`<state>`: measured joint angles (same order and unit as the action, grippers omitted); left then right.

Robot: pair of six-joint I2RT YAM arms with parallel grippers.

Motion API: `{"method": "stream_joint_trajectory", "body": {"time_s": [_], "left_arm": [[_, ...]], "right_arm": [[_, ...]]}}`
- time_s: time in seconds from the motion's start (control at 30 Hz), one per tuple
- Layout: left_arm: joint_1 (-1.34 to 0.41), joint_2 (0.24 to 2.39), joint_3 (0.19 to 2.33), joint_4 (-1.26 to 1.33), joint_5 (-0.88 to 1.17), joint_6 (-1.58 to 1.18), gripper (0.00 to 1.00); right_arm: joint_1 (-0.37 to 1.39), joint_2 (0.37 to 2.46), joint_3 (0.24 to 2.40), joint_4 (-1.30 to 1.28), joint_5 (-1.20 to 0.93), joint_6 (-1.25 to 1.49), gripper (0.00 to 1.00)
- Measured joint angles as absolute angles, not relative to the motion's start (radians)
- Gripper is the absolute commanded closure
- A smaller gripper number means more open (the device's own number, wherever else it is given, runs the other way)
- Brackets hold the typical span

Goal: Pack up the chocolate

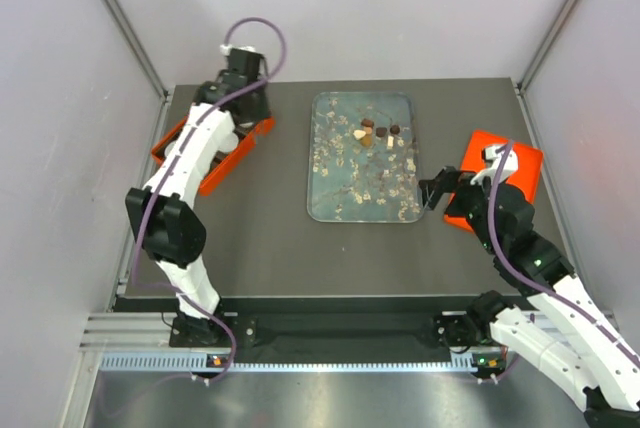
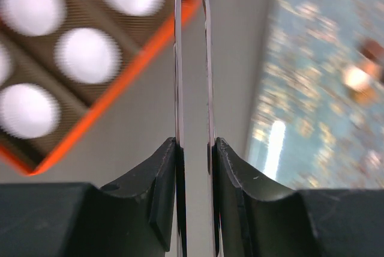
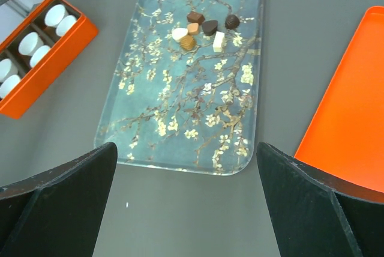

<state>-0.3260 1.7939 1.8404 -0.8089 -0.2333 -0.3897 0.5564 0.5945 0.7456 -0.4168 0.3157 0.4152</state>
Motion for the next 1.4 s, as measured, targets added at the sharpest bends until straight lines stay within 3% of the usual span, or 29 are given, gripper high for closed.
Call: {"method": "stream_joint_trajectory", "body": {"time_s": [0.27,0.6,1.4], "left_arm": [[-0.121,1.909,1.940,-0.804,-0.230,-0.375,0.65],[-0.088,2.100,2.034,-0.763,-0.245,-0.326,0.66],[-0.063,2.200,2.035,-0.668,-0.307,-0.231,0.59]], "right_arm": [[0.556,0.588,0.746,-0.416,0.278,0.414,0.00],[0.556,0.598,0.746,-0.416,0.290,0.389,0.00],[0.556,0.672,0.746,-0.409,0.329,0.367,0.00]]}}
